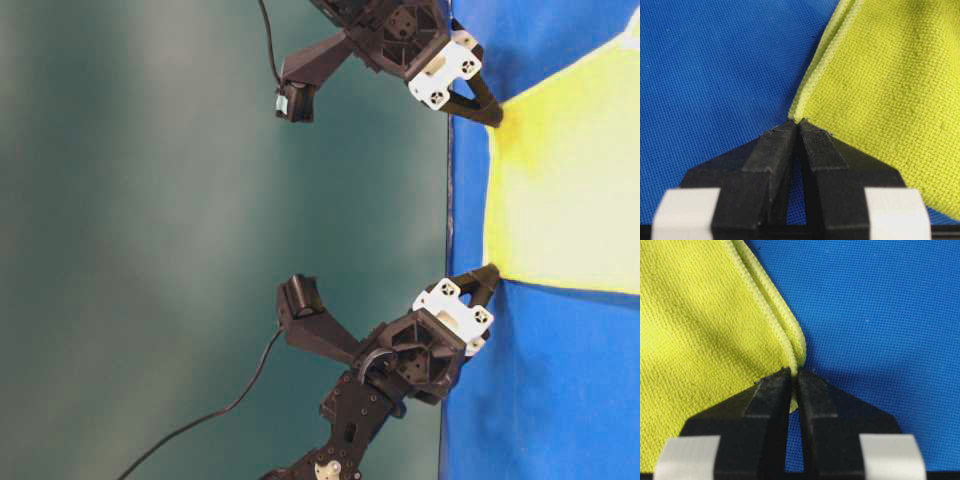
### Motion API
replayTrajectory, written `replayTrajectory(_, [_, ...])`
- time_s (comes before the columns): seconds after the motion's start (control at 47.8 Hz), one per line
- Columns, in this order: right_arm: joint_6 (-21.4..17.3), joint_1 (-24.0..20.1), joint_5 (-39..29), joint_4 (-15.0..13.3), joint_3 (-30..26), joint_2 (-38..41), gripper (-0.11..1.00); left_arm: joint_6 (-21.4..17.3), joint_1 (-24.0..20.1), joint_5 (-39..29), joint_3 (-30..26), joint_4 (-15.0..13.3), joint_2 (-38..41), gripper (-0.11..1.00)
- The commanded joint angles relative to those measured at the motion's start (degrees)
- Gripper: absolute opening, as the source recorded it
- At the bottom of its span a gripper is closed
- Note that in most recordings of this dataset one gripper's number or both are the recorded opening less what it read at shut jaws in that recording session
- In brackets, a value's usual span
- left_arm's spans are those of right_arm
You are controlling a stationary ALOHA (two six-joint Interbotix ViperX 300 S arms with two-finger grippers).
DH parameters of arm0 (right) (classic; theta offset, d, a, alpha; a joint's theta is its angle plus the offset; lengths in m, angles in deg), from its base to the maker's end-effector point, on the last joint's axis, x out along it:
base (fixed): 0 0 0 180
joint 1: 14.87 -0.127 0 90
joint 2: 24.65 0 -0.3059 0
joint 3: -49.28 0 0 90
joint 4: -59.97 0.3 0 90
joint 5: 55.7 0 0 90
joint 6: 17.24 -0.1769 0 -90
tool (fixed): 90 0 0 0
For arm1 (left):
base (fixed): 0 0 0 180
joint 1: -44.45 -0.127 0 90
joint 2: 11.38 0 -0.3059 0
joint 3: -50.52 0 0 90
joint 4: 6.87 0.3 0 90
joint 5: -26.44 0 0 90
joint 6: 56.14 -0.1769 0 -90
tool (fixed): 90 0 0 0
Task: Fold the yellow towel.
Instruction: 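Pinch the top corners with both grippers and lift them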
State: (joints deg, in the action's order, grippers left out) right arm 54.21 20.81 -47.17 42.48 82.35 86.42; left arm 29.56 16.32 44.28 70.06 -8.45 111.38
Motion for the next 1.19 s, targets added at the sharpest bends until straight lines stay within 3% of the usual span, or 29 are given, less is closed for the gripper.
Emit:
replayTrajectory(0.0, [-0.1, 0.2, 0.4, 0.4, -0.6, -0.8, 0.05, -0.2, 0.0, 0.0, -1.0, 0.0, -1.5, 0.03])
replayTrajectory(0.398, [-0.2, 0.3, -2.3, 0.4, 0.1, -10.3, 0.05, -2.5, 0.3, -3.3, -0.4, 0.1, -9.9, 0.03])
replayTrajectory(0.754, [-0.4, -0.5, -2.4, 0.4, 1.0, -11.2, 0.05, -2.6, 2.0, -4.1, -0.3, 0.1, -11.0, 0.03])
replayTrajectory(1.005, [-1.8, -5.7, -8.4, 0.6, 3.5, -17.1, 0.05, -2.3, 7.1, -9.4, 1.9, 0.1, -15.6, 0.03])
replayTrajectory(1.173, [-3.4, -11.5, -11.7, 0.7, 5.7, -21.9, 0.05, -1.4, 11.5, -12.1, 4.6, 0.0, -18.2, 0.03])
